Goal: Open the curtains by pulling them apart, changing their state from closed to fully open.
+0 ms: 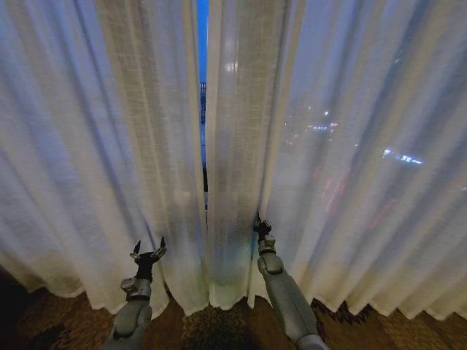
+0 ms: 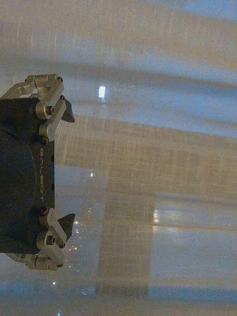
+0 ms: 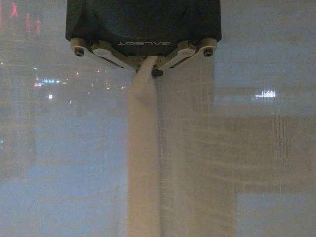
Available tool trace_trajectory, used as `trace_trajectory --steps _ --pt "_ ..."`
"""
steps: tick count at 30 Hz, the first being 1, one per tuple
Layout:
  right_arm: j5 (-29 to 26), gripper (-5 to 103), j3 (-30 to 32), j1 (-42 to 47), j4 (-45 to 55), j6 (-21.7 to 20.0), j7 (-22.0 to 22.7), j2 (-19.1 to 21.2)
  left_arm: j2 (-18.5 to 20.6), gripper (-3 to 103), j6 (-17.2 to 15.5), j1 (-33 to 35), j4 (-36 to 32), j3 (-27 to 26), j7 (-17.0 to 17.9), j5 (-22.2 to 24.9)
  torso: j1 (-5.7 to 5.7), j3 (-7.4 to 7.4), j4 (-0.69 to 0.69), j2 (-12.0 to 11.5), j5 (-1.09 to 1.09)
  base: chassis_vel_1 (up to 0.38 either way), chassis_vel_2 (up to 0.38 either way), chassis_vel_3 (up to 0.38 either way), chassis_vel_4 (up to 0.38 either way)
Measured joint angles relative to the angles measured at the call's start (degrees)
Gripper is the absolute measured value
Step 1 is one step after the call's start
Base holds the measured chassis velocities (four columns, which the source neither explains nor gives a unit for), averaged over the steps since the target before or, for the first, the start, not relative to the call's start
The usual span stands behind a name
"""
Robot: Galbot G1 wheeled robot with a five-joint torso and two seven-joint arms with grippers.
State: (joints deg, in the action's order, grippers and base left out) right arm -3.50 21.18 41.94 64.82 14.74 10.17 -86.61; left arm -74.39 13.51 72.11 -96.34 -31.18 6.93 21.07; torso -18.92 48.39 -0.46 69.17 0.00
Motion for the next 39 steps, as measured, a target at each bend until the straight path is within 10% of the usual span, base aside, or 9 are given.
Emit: trace_trajectory --steps 39 --pt "-2.00 0 0.35 2.31 2.40 -1.08 -1.75 2.09 0.00 100 0.00 0.01 0.00 0.02 0.00 0.00 0.05 -0.02 -0.01 0.02 0.00 -0.116 -0.099 0.117 0.095"
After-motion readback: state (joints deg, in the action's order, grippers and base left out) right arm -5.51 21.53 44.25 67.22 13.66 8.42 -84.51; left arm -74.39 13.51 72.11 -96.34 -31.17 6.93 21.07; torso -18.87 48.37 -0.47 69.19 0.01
